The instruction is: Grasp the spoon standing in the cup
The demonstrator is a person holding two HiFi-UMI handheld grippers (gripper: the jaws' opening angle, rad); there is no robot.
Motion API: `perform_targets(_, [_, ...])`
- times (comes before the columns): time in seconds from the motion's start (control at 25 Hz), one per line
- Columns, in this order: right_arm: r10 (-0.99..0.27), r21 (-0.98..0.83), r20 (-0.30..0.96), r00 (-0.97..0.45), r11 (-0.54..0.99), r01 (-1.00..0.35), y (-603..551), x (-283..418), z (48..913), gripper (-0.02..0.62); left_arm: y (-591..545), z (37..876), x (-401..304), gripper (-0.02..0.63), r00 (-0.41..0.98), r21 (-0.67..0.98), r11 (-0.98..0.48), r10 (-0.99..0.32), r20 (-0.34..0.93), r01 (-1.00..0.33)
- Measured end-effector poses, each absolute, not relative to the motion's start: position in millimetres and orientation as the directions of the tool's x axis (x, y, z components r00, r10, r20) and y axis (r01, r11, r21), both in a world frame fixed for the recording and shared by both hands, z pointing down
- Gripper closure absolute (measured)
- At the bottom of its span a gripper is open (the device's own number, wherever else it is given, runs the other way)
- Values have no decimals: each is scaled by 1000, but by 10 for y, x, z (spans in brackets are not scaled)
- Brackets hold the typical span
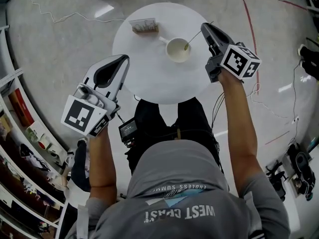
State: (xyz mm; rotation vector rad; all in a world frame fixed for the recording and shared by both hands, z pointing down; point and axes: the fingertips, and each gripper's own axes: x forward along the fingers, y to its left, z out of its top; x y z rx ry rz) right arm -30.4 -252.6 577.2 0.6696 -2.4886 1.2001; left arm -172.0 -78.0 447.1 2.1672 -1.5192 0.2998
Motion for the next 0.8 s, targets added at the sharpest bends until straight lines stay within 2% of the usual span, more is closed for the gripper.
perform_targets(0.16, [-305,-763,431,-849,380,-523,-2750,-74,6000,569,-807,4444,-1668,604,364,243,-281,-820,442,-928])
perform_targets(0.4, [-349,-936,310,-884,52,-349,-3037,129,6314,569,-852,4381,-1616,604,361,227,-286,-817,451,-931])
perform_targets(0.64, [-366,-890,445,-817,-84,-448,-3135,368,6906,569,-865,4376,-1589,604,355,218,-284,-812,462,-934])
perform_targets(0.8, [-335,-838,539,-773,-116,-533,-3089,455,7182,566,-847,4340,-1542,604,353,214,-285,-811,467,-935])
